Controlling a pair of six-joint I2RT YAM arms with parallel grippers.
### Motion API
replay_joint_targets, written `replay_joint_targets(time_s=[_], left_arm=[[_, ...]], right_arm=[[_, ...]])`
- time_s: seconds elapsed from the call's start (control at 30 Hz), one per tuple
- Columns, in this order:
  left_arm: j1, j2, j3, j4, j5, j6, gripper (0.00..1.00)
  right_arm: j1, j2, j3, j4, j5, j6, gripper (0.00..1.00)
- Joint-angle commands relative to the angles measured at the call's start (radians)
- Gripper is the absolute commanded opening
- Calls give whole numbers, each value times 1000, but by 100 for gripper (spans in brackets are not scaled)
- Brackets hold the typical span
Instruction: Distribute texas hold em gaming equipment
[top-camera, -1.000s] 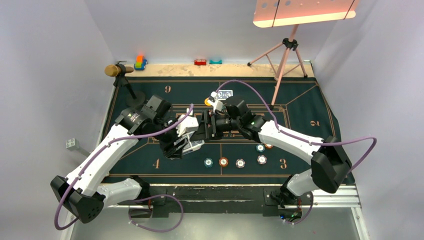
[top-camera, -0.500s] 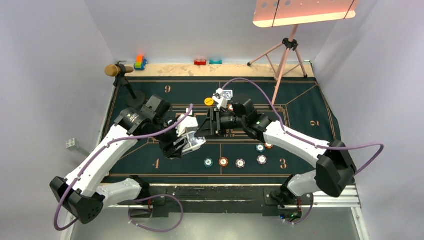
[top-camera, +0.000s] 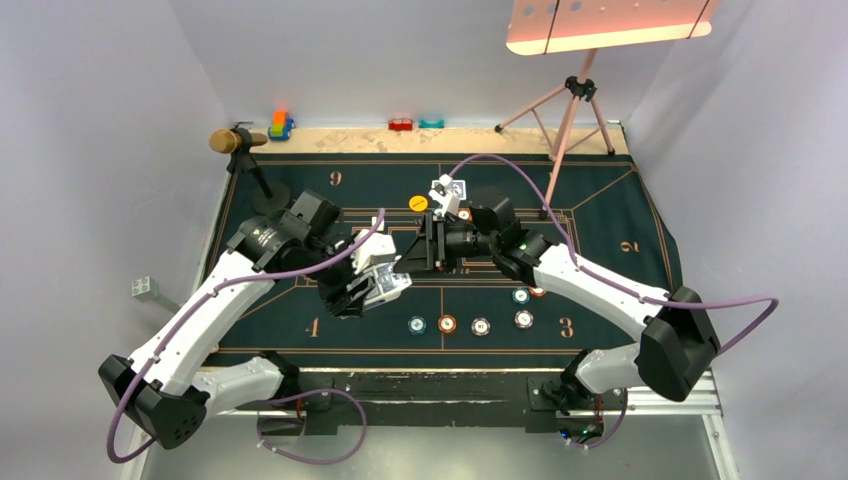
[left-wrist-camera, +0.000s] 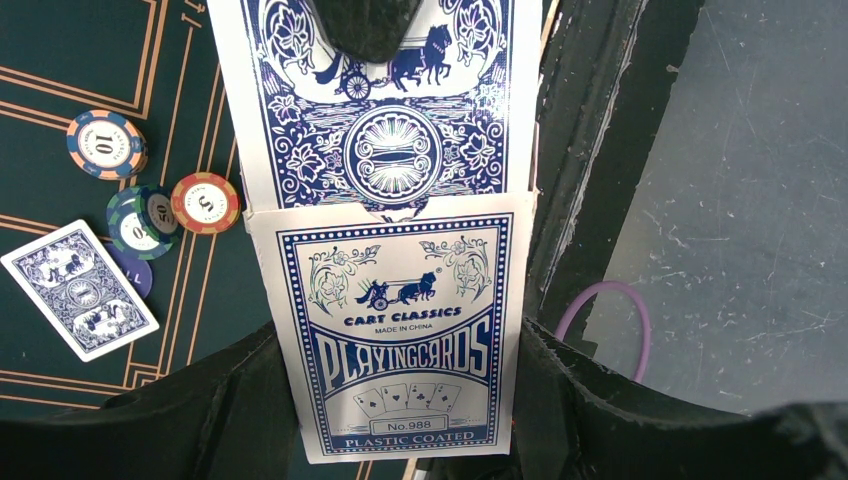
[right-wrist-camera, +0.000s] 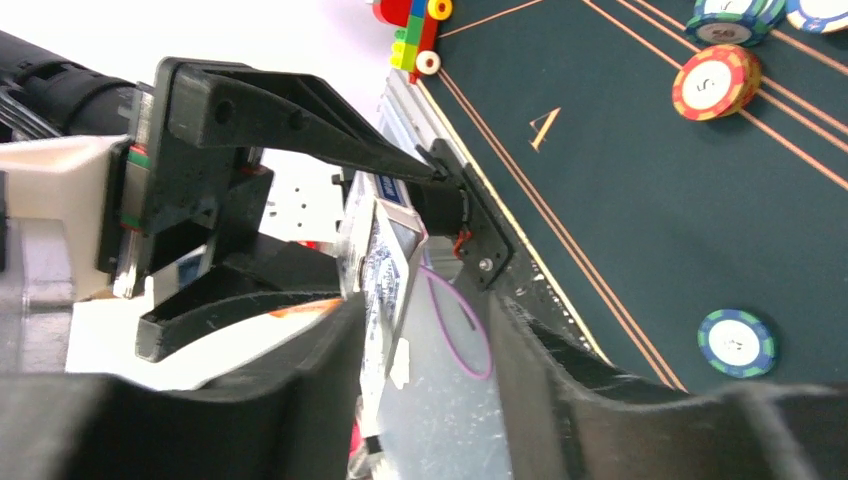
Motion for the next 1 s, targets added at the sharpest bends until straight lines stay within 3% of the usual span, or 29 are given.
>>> replay_joint_targets(time_s=[0.0, 0.07, 0.2, 0.53, 0.97], left_arm=[[-4, -20, 22, 7, 13, 16, 29], [-4, -18, 22, 6, 13, 15, 29], [-3, -15, 24, 9, 13, 12, 29], [-3, -15, 25, 8, 13, 10, 29], [-4, -22, 22, 12, 20, 4, 29]], right_arm=[[-5, -31, 22, -29, 26, -32, 63], [1, -23, 33, -18, 23, -34, 73], [27, 18, 56, 10, 10, -24, 77], [44, 73, 39, 41, -12, 7, 56], [17, -21, 18, -34, 26, -15, 44]])
